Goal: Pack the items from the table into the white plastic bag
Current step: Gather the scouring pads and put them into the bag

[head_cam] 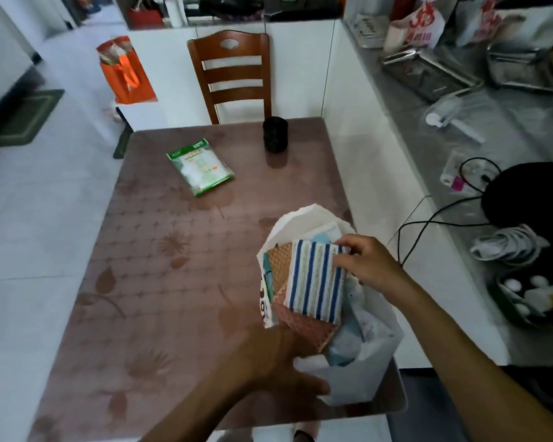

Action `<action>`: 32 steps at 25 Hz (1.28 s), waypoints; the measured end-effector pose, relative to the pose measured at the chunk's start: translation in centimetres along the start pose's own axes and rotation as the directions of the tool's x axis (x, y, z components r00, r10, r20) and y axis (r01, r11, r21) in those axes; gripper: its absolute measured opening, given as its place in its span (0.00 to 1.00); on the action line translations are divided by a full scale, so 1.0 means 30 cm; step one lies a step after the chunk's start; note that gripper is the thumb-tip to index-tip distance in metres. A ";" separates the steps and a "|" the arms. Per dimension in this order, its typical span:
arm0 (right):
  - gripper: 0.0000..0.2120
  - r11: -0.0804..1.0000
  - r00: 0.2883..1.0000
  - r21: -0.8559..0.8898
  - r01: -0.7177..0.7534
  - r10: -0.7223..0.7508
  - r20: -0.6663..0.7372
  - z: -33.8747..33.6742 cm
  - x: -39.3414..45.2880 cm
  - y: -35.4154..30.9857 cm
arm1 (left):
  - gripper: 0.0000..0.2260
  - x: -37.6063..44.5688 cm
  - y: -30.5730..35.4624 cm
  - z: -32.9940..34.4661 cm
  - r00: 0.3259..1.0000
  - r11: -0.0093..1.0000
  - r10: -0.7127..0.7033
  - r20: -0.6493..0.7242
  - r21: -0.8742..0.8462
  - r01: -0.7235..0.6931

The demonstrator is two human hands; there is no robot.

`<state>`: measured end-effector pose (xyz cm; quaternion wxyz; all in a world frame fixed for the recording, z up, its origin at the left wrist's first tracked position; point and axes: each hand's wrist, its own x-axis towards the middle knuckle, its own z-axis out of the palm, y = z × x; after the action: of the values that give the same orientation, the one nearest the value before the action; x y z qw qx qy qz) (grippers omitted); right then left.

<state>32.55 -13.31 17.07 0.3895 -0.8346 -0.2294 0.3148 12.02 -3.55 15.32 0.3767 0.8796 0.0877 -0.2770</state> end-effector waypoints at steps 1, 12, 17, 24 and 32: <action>0.07 0.994 0.996 -0.105 0.005 0.005 0.087 0.010 0.027 -0.005 | 0.23 0.005 0.004 0.011 0.999 1.000 0.015 0.042 -0.024 -0.014; 0.24 0.987 0.951 -0.148 0.060 -0.012 0.309 0.003 -0.206 -0.068 | 0.06 -0.028 -0.037 -0.193 0.851 0.802 0.170 -0.498 -0.432 -0.413; 0.22 0.860 0.886 -0.495 0.122 0.131 0.444 -0.029 -0.344 -0.060 | 0.28 0.253 -0.022 -0.435 0.763 0.995 0.024 -0.646 0.092 0.047; 0.03 0.797 0.994 -0.595 0.107 -0.070 0.084 -0.096 -0.339 -0.116 | 0.13 0.434 -0.007 -0.476 0.763 0.975 -0.101 -0.639 -0.217 -0.052; 0.08 0.963 0.960 -0.160 0.218 -0.181 0.215 -0.059 -0.364 -0.174 | 0.11 0.301 0.117 -0.658 0.752 0.970 0.079 -0.654 -0.125 -0.211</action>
<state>25.46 -17.97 25.89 0.3166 -0.8036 -0.3782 0.3329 29.12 7.55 23.58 0.4264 0.8848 0.1690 0.0818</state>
